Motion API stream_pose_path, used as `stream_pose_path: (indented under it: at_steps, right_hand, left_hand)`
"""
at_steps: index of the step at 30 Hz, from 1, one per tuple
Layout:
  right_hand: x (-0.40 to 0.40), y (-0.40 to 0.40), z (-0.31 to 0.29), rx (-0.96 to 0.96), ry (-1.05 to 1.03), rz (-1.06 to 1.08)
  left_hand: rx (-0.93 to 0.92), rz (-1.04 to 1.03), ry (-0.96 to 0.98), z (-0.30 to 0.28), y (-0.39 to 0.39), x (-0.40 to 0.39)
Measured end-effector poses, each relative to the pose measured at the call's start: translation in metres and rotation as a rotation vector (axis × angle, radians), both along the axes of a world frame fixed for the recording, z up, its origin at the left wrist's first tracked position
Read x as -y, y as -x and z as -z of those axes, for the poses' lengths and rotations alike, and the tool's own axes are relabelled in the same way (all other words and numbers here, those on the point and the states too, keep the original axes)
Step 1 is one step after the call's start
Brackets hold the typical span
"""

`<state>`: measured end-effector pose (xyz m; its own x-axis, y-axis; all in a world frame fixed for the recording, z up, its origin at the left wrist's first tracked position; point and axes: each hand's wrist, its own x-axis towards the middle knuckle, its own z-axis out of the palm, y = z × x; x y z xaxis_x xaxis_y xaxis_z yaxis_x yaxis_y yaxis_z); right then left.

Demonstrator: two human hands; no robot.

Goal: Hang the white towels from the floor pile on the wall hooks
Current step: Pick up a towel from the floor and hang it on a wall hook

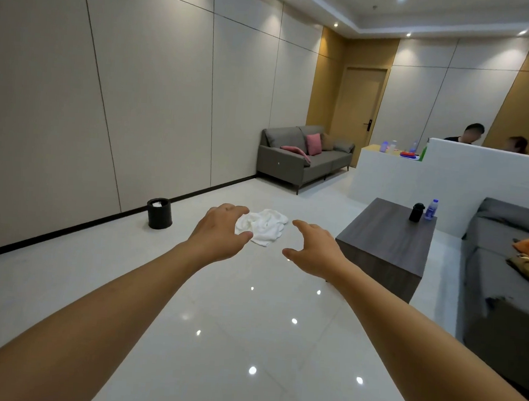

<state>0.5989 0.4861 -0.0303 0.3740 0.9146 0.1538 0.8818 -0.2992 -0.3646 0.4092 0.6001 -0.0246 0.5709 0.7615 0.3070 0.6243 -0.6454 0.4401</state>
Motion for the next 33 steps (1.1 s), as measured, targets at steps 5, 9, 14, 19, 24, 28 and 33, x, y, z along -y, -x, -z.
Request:
stream_pose_path:
  at_steps: [5,9,14,19,24,28,33]
  right_hand:
    - [-0.111,-0.033,-0.009,-0.033,-0.001,0.032]
    - [-0.182,-0.059,0.0,-0.054,0.036,0.037]
    - [-0.276,-0.104,0.013,-0.068,0.056,0.038]
    - [-0.383,-0.163,0.03,-0.078,0.021,0.02]
    - [-0.496,-0.237,0.035,-0.115,0.046,0.014]
    - [-0.576,-0.294,0.024,-0.14,0.028,0.031]
    - [-0.661,-0.348,0.027,-0.162,0.049,0.036]
  left_hand:
    - [0.002,-0.001,0.031,-0.008,-0.033,-0.113]
    - [-0.01,-0.011,0.059,-0.004,-0.058,-0.19]
    - [-0.018,-0.003,0.071,0.011,-0.099,-0.279]
    - [-0.055,-0.007,0.042,0.022,-0.158,-0.38]
    - [-0.097,-0.009,0.025,0.01,-0.232,-0.491]
    - [-0.116,-0.001,0.035,0.003,-0.289,-0.57]
    - [-0.147,0.009,0.053,0.01,-0.342,-0.654]
